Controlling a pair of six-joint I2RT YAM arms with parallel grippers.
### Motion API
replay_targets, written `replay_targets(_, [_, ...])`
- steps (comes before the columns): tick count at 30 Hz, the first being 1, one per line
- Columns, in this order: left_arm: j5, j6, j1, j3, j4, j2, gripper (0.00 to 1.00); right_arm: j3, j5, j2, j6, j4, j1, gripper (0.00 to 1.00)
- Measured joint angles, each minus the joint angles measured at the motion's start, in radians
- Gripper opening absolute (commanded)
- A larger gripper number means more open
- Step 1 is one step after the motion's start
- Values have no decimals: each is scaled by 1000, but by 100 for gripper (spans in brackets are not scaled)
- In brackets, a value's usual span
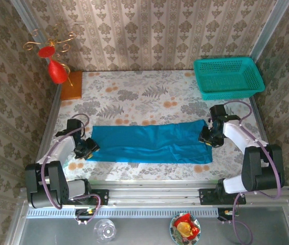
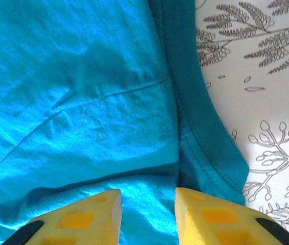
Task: Fold the inside-out t-shirt
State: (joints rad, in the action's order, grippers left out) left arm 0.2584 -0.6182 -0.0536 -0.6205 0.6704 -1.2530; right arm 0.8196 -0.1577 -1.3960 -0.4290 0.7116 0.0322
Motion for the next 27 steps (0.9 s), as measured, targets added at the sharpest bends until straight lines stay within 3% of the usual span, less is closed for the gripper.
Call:
replay_targets(6, [23, -23, 0, 6, -51, -29, 29, -51, -34, 81, -32, 1, 0, 35])
replay_targets(15, [25, -35, -15, 5, -83, -29, 8, -143, -64, 190, -131, -4, 0, 43])
replay_targets(27, [26, -33, -16, 5, -88, -25, 14, -222, 14, 211, -251, -4, 0, 50])
